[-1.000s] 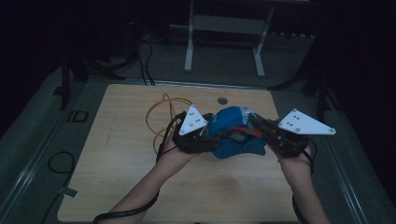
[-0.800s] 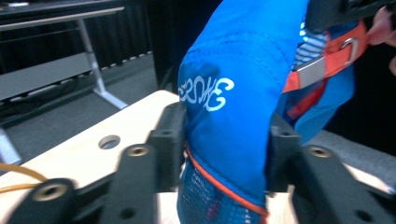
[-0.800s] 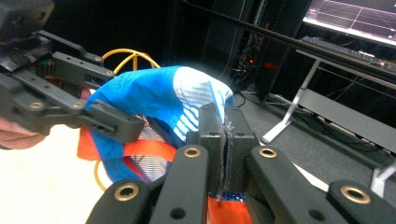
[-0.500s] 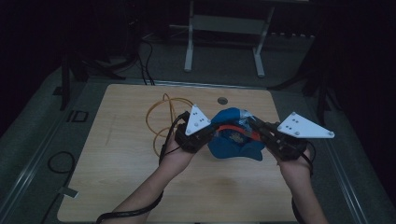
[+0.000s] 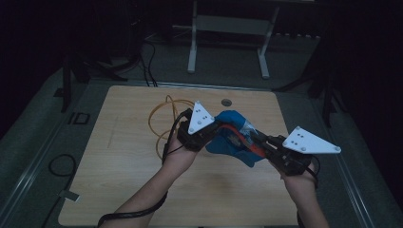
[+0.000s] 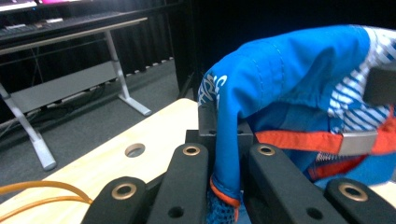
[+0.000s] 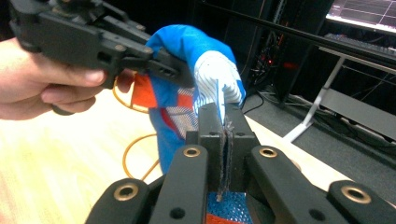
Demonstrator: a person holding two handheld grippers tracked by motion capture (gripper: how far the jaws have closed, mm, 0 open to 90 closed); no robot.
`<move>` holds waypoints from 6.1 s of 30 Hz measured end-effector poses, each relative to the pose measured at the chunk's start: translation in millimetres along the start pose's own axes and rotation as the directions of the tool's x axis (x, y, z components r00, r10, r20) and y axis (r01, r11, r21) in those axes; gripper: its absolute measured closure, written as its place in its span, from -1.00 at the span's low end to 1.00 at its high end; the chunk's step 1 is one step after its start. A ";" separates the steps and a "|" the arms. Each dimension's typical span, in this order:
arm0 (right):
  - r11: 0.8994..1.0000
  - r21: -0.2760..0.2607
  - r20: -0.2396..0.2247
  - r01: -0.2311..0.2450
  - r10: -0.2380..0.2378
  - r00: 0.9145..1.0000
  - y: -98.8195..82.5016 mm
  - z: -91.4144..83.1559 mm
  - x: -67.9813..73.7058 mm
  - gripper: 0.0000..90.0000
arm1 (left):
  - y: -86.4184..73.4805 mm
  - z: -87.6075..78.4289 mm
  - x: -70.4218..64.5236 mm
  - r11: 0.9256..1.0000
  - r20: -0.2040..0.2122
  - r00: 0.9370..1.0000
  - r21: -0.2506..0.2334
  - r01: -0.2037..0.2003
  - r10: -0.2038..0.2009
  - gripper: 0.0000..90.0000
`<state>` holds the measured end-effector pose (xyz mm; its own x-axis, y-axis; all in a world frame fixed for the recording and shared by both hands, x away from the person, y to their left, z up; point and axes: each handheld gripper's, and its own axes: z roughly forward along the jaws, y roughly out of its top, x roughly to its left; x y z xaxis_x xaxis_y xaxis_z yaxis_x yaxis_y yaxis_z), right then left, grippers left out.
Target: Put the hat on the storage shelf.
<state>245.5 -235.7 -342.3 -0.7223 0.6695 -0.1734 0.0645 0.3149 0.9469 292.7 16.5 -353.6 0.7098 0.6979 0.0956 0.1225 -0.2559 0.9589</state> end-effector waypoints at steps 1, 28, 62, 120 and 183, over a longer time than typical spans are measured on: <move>1.000 0.000 -0.006 0.001 -0.001 1.000 -0.4 -0.2 1.0 0.95 | 0.3 0.2 -0.1 1.000 0.004 1.000 -0.001 0.001 -0.001 0.98; 0.999 -0.047 -0.061 -0.026 0.023 0.998 -4.6 -18.8 0.2 0.49 | -0.9 -13.9 20.9 0.993 0.185 0.983 -0.112 0.029 -0.008 0.98; 0.998 -0.028 -0.224 0.057 -0.061 0.973 -11.5 -2.2 34.2 0.47 | -3.2 -25.3 16.6 0.975 0.552 0.824 -0.223 -0.002 0.128 0.98; 0.992 -0.116 -0.072 0.058 -0.067 0.995 44.7 3.7 2.2 1.00 | -113.1 -135.3 64.2 0.993 0.090 0.996 -0.120 0.017 -0.007 -0.95; 0.988 0.153 -0.147 0.023 0.000 0.989 60.7 212.8 21.6 1.00 | -248.0 -167.9 64.9 0.972 -0.246 0.943 -0.127 0.199 -0.225 -0.97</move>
<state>380.4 -58.9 -346.1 -0.8157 0.5632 -0.1316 0.1530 0.4295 0.8900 191.9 237.5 -540.4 0.4707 0.8802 -0.0601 0.1720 -0.0247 0.9848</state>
